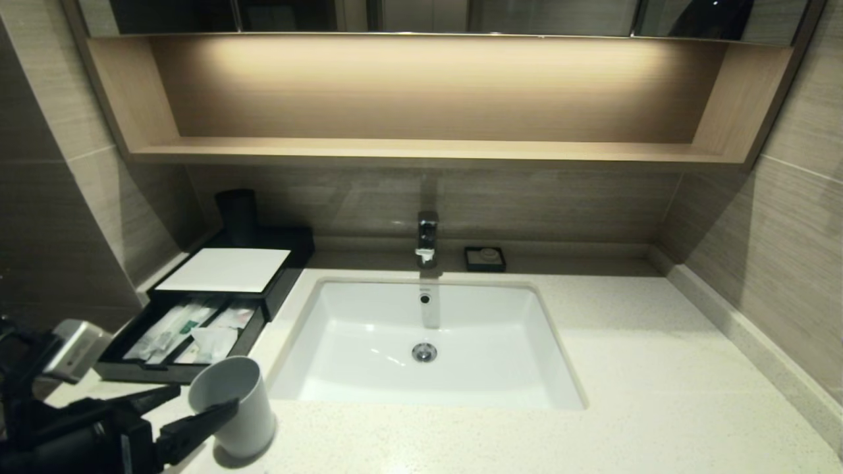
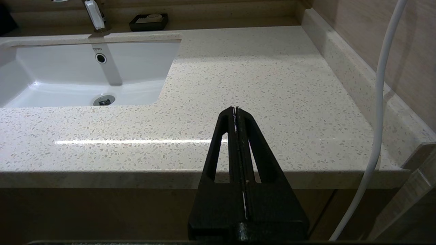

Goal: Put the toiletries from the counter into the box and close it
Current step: Pick up the cup

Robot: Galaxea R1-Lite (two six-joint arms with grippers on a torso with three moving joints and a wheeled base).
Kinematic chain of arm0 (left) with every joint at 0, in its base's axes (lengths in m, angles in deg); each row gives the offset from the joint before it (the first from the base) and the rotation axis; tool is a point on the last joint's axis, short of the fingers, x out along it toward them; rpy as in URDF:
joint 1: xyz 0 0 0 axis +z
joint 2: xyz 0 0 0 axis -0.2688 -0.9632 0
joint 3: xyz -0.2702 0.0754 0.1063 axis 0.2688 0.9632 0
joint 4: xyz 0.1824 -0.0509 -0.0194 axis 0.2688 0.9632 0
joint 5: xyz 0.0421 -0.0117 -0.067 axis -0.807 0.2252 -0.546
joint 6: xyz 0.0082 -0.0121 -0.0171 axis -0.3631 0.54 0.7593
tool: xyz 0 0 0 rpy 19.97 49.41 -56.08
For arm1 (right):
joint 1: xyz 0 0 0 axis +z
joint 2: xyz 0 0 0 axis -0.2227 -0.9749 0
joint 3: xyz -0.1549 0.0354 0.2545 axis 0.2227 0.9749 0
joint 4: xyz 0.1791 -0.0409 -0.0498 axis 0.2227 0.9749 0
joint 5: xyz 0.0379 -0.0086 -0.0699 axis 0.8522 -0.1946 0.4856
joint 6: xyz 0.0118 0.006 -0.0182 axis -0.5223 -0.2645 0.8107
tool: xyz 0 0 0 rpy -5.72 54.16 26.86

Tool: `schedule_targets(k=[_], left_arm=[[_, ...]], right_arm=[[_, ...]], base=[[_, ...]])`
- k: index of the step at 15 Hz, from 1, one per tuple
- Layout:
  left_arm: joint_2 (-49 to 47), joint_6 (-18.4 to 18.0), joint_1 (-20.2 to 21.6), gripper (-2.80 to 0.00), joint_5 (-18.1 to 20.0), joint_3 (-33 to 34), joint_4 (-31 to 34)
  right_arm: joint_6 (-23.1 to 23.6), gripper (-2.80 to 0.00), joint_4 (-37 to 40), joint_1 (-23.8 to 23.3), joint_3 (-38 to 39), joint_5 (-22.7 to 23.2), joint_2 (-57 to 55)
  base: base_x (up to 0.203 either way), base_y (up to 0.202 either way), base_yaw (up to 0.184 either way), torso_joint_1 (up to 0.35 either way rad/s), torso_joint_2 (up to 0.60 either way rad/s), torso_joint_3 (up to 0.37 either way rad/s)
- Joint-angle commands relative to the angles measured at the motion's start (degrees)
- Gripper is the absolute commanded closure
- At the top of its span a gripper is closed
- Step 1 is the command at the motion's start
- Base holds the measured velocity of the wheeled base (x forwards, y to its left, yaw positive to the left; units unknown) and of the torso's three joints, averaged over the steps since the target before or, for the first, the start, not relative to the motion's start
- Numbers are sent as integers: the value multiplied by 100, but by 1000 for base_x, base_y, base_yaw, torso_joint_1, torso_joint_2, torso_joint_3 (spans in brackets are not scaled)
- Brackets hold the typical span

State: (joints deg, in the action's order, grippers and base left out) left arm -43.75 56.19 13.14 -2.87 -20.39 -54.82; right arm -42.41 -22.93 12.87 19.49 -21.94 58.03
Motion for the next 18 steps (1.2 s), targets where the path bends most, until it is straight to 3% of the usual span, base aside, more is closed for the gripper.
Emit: schedule_targets(k=[1,11,16,18], left_arm=[[74,-10,-1,-280,11,231,-126],[-72,-50,-1,-280,-5,660,-311],[-707,-62,-1,-280,-7,1150,-1443],[-807,-63,-1,-280,-7,1185,-1586]], right_arm=[[-1,0,-2,0,0,-3,-9],[-1,0,-2,0,0,-4,-9],[-1,0,4,0,-4,1,-9],[-1,0,-2,0,-5,3,-9]], base=[[0,0,0,0,0,0],[0,0,0,0,0,0],[0,0,0,0,0,0],[0,0,0,0,0,0]])
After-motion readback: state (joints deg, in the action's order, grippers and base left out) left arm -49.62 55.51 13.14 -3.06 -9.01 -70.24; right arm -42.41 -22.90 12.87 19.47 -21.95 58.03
